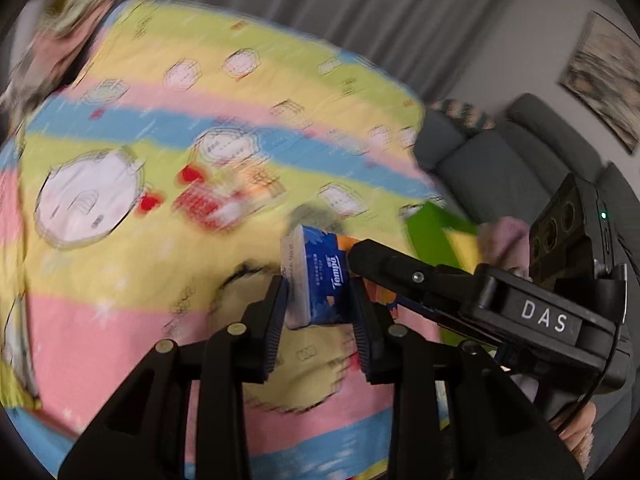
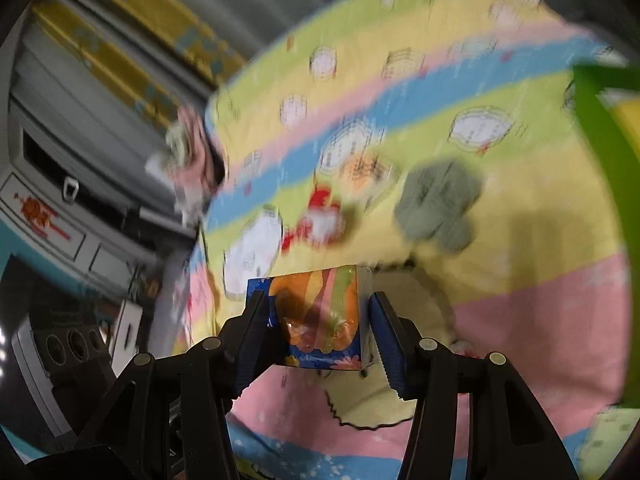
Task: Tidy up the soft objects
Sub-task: 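Grasp the blue-orange tissue pack with the right gripper and lift, then lower the tissue pack into the box and open the right gripper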
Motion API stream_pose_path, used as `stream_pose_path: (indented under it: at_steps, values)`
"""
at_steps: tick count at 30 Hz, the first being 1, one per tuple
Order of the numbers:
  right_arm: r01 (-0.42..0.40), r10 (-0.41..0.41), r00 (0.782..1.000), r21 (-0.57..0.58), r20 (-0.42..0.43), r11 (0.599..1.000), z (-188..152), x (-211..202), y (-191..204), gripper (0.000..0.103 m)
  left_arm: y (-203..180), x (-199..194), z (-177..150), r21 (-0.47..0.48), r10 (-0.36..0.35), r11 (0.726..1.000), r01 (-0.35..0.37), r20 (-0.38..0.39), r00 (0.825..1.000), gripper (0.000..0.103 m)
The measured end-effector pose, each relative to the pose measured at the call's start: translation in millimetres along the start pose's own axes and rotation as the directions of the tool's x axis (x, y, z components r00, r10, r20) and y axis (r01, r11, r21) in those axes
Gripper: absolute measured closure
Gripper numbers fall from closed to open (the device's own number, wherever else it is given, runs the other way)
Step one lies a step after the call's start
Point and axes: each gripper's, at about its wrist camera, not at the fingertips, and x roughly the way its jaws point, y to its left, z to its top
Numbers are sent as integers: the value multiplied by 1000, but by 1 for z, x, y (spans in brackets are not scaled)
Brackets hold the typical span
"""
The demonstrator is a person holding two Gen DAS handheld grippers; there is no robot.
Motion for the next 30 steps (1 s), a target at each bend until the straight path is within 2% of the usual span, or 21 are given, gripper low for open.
stream_pose_path:
  at_steps: [3, 5, 8, 13, 18, 24, 25, 28, 30]
  values:
    - [32, -33, 991, 10, 132, 999, 13, -47, -9, 48, -40, -1, 14, 69, -59, 996, 56, 42, 997, 73]
    - [78, -83, 972, 28, 222, 997, 18, -81, -21, 48, -72, 4, 23, 113, -120, 987, 114, 47, 992, 74]
    - [142, -161, 938, 82, 306, 986, 23, -121, -43, 48, -115, 21, 31, 181, -206, 963, 200, 14, 979, 74]
    - [203, -267, 889, 201, 373, 958, 27, -167, -87, 48, -174, 50, 30, 255, -300, 918, 303, -49, 953, 74]
    - [278, -380, 851, 302, 362, 912, 30, -192, -124, 48, -216, 91, 21, 279, -363, 877, 391, -150, 920, 74]
    - [393, -498, 828, 368, 257, 843, 31, -187, -160, 48, -231, 131, 7, 205, -391, 866, 455, -289, 874, 73]
    - [408, -512, 824, 373, 242, 833, 30, -187, -165, 48, -233, 137, 4, 202, -388, 866, 458, -306, 869, 73]
    - [435, -532, 826, 391, 185, 811, 29, -178, -180, 48, -242, 143, -3, 216, -348, 877, 429, -332, 877, 73]
    - [434, -530, 831, 401, 168, 807, 29, -174, -188, 48, -242, 152, -7, 201, -328, 887, 415, -356, 875, 73]
